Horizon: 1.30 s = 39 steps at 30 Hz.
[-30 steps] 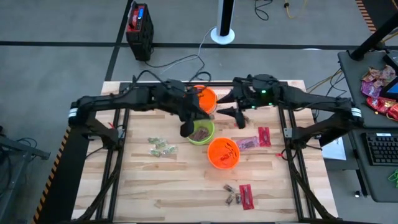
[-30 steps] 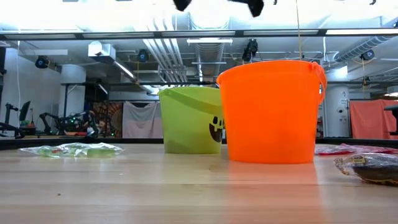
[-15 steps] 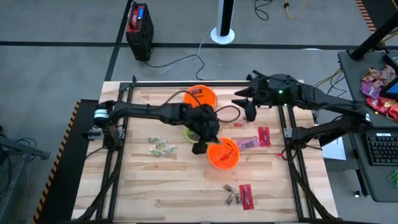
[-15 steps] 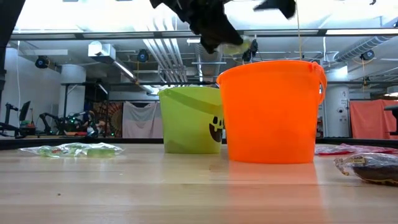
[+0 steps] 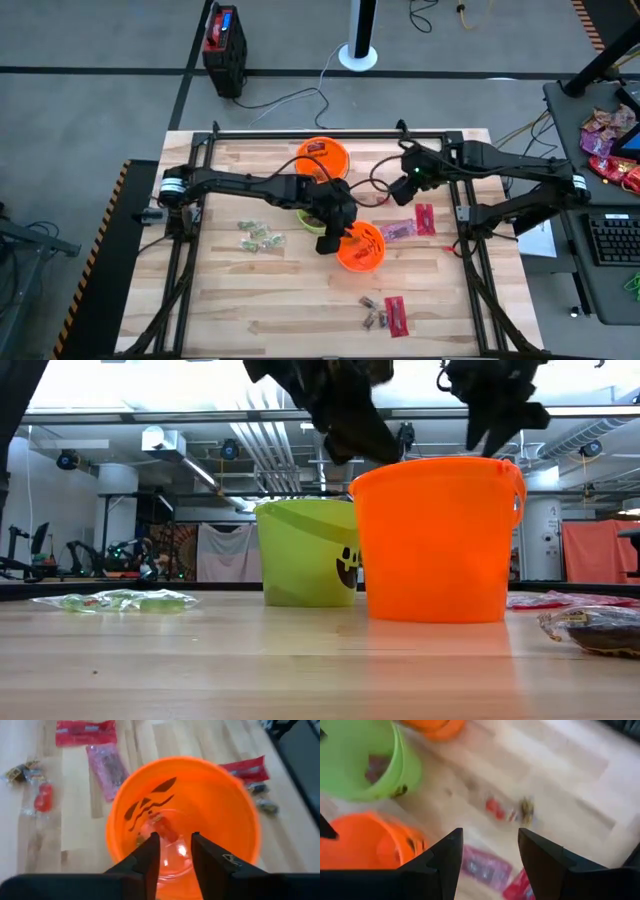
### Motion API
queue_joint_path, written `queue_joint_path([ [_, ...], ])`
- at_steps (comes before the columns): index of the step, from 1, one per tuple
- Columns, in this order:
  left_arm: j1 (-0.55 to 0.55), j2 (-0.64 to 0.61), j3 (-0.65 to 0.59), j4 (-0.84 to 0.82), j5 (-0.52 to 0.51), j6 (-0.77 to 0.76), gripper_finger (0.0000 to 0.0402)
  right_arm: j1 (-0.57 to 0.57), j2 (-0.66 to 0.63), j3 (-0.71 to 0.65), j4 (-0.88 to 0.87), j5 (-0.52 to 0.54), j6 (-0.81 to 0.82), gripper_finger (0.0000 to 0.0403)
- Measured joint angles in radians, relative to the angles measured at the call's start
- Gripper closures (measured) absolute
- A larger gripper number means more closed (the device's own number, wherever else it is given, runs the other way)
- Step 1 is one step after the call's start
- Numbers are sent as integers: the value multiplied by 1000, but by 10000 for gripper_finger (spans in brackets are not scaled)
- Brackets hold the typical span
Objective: Sort candy by brand, put in halloween buckets
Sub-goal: Put the red candy into the green bucket
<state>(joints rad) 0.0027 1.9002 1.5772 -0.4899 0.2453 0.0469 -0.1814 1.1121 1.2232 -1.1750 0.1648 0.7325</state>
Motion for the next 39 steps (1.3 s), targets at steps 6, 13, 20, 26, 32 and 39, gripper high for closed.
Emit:
queue_joint_path([
  [6,-8,-189,0,-108,29,-31,279,22,-5,-110,-26,-143,53,220],
  [13,-67,-501,0,-241,-121,-194,283,103,18,-335,56,-247,-105,220],
  [20,-234,-701,0,-331,-456,-331,277,172,33,-476,290,-216,-378,220],
  [26,-313,-755,0,-543,-659,-471,244,172,109,-534,382,-188,-405,220],
  [32,-315,-735,-1,-702,-689,-525,217,172,224,-570,473,-150,-397,221],
  [39,-315,-714,-1,-704,-728,-502,216,173,296,-574,500,-152,-393,284],
])
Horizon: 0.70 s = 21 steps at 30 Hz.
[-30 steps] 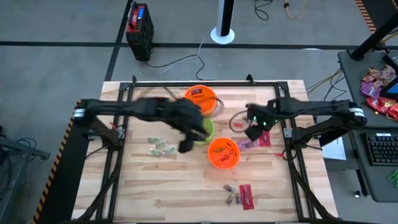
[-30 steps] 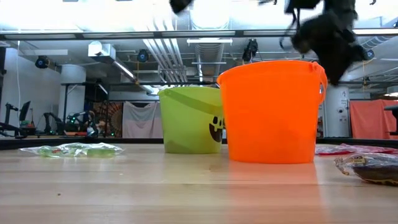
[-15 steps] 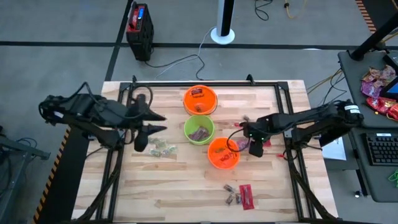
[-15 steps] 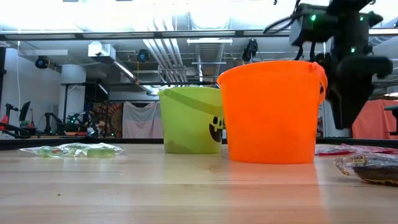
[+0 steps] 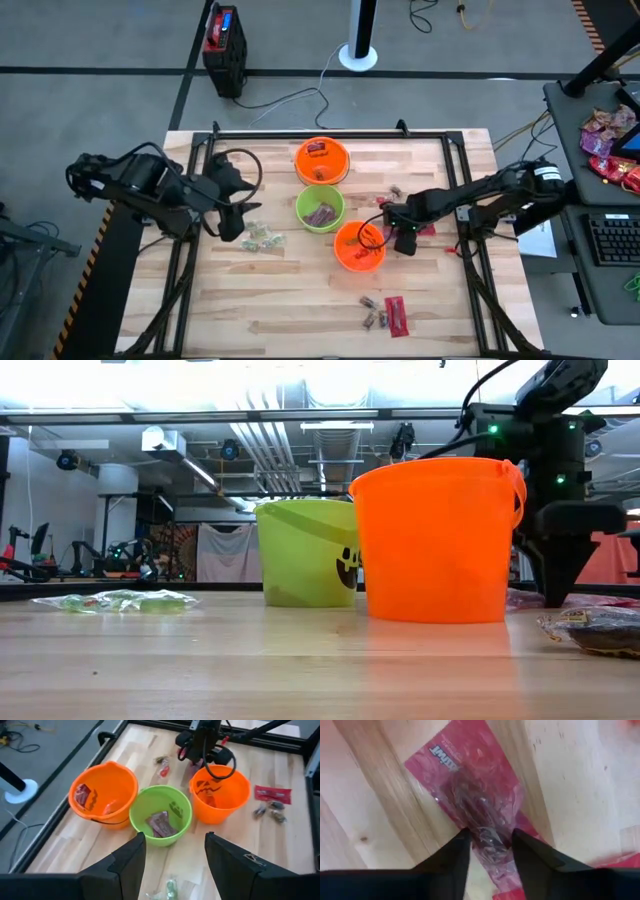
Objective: Sort candy by brand, put in halloween buckets
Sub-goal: Put the red candy into the green bucket
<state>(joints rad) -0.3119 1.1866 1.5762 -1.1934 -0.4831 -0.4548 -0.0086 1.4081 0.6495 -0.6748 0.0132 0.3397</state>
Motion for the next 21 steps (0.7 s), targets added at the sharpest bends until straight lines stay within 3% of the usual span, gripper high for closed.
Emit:
queue_joint_path([
  [6,1,0,-11,-1,-40,0,217,0,-29,-2,1,6,28,377],
  [10,5,-4,-58,0,-59,0,217,-20,-107,31,-109,21,53,379],
  [13,22,-6,-131,40,-62,-13,217,-49,-184,128,-192,48,46,381],
  [17,56,-19,-286,209,-34,-8,217,-116,-250,287,-235,109,-25,382],
  [21,121,-35,-481,420,86,-24,217,-219,-245,458,-186,112,-151,383],
])
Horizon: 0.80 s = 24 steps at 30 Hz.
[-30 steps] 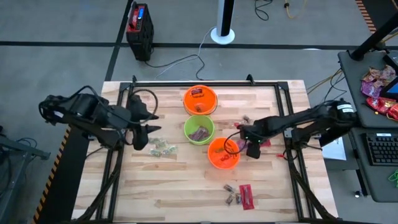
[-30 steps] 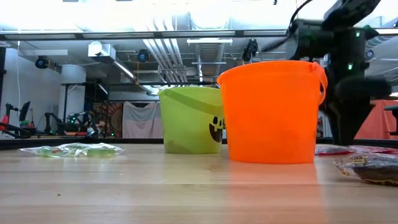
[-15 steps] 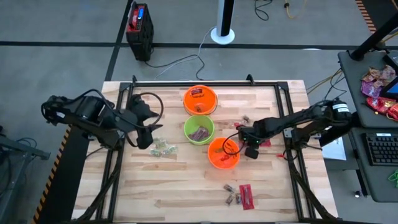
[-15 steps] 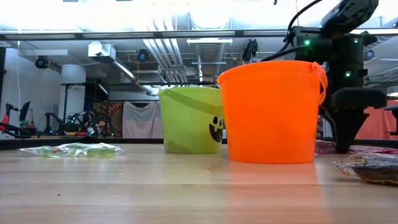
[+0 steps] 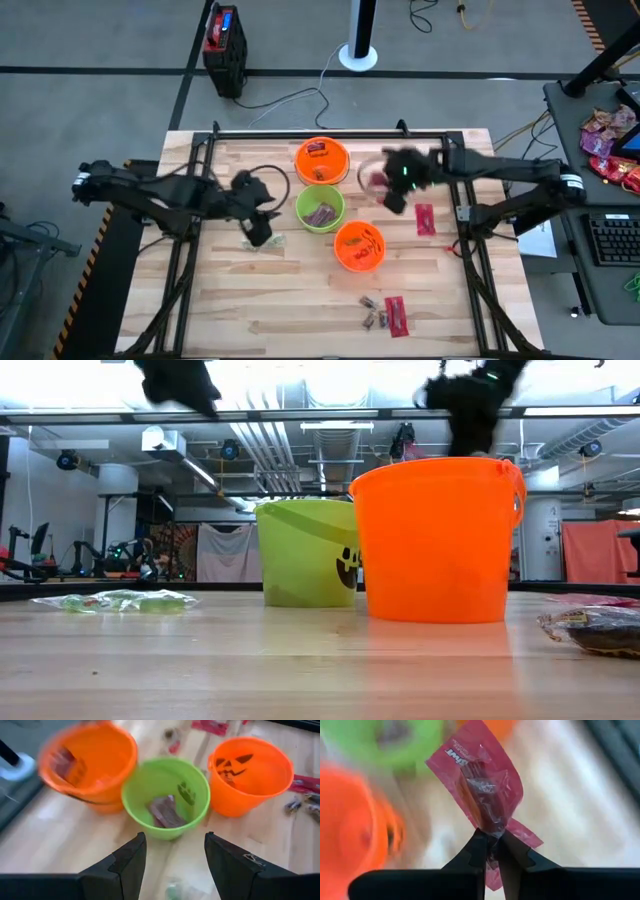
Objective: Sort candy by brand, put in halloween buckets
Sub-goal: Put the red candy into the green bucket
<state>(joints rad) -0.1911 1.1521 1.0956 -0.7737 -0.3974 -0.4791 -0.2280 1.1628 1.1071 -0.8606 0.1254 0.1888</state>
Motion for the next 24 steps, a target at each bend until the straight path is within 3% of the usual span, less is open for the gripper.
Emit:
queue_joint_path([
  [7,33,-3,-293,357,136,-151,217,-118,114,170,350,-256,-148,384],
  [11,34,-3,-364,363,218,-207,217,-130,219,205,545,-400,-148,384],
  [16,34,-4,-392,312,313,-176,217,-128,354,268,612,-417,-138,384],
  [24,38,34,-433,336,319,-44,217,-132,496,364,614,-406,-47,384],
])
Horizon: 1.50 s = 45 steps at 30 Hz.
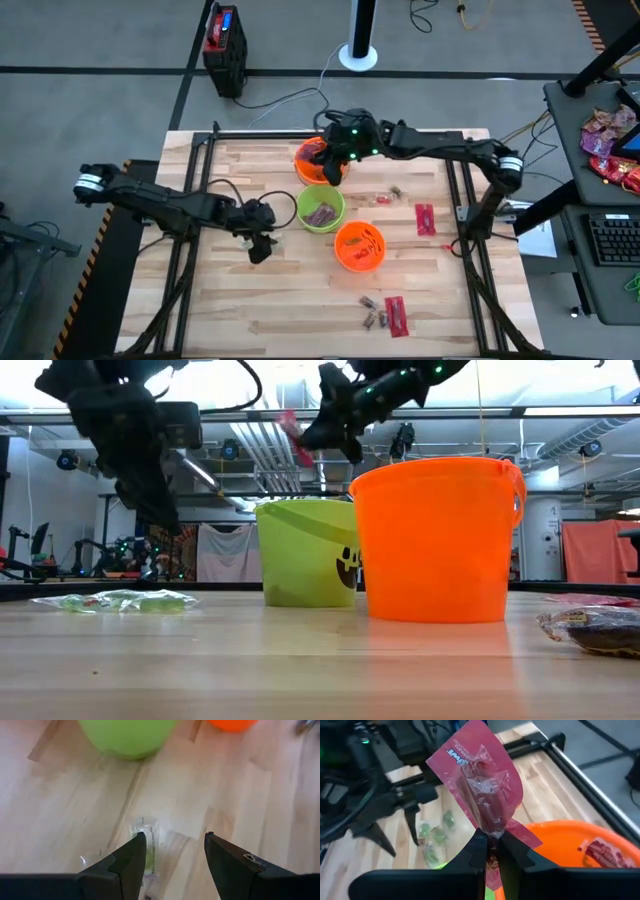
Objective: Sort candy by brand, put in halloween buckets
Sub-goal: Put the red candy into the green bucket, then put the green gummy into the bottom orange bucket
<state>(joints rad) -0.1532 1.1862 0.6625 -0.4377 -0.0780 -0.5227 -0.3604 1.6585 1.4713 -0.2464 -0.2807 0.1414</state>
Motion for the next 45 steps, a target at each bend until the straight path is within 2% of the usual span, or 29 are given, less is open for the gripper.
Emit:
queue_joint_path([
  [5,5,7,-63,64,2,23,217,-22,54,25,-12,99,51,384],
  [8,6,7,-89,78,17,14,217,-47,61,26,-19,74,81,384],
  [10,6,7,-104,84,19,14,217,-58,60,20,-21,-32,52,384],
  [13,18,6,-120,121,20,26,217,-65,59,18,-71,-290,18,384],
  [16,43,2,-126,128,20,65,221,-62,61,14,-188,-528,-4,384],
  [17,50,1,-128,135,20,80,224,-60,63,10,-236,-573,-19,384],
  [22,73,5,-137,177,26,112,238,-41,83,-8,-345,-503,-44,369],
  [30,75,5,-141,182,38,101,242,-42,79,-6,-337,-503,-21,279],
  [34,74,5,-156,181,66,71,242,-42,79,-6,-336,-503,-22,247],
  [38,73,6,-174,187,82,65,242,-42,74,-6,-320,-483,-23,234],
  [45,73,6,-201,192,84,95,249,-42,70,-6,-308,-448,-28,235],
])
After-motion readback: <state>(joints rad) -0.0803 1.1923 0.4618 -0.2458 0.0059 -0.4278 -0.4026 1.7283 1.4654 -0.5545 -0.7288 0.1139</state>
